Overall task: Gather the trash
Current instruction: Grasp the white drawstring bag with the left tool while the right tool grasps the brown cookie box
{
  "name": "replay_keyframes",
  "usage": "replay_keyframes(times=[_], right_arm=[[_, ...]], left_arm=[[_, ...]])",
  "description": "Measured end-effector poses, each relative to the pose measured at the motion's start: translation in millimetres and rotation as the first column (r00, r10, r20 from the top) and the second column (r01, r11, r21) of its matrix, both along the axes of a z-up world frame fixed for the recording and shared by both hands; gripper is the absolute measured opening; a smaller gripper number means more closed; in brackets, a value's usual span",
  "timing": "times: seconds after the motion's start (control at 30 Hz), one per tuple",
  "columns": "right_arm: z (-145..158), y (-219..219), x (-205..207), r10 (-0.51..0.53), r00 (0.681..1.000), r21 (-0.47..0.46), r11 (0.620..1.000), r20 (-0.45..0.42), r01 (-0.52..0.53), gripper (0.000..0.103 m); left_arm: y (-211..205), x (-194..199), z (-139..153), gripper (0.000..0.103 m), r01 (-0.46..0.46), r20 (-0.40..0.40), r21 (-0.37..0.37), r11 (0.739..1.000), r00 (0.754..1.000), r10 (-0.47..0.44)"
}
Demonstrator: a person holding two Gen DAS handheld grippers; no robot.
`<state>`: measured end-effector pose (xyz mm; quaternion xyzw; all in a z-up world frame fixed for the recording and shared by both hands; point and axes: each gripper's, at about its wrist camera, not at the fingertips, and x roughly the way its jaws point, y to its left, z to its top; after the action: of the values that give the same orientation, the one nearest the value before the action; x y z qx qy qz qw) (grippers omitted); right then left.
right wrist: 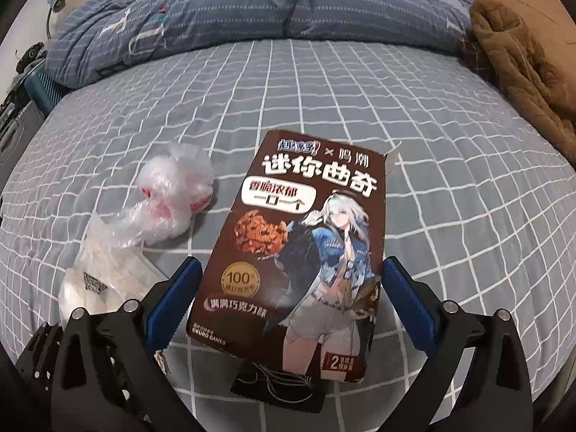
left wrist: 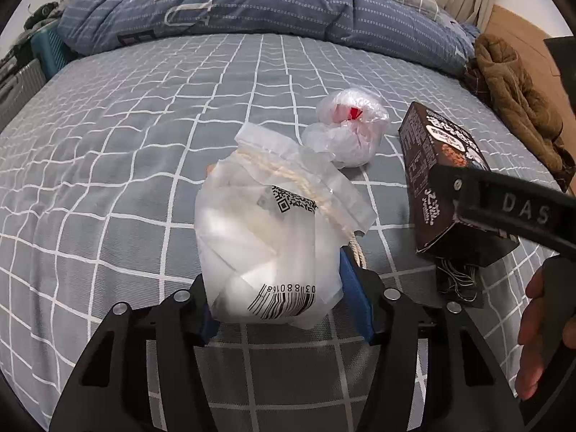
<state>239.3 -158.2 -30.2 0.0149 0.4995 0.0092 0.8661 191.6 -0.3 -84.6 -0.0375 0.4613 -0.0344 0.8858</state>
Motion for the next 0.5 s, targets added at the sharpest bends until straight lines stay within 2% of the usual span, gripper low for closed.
replay_keyframes(times=[0.5], right_arm=[[-1, -3, -5, 0.002, 1.0, 0.035, 0.999, 0.023, -0.002, 0.093]], left_arm=[[7, -12, 16, 0.051, -0.021, 0.019, -0.015, 1.0, 1.0, 0.021]])
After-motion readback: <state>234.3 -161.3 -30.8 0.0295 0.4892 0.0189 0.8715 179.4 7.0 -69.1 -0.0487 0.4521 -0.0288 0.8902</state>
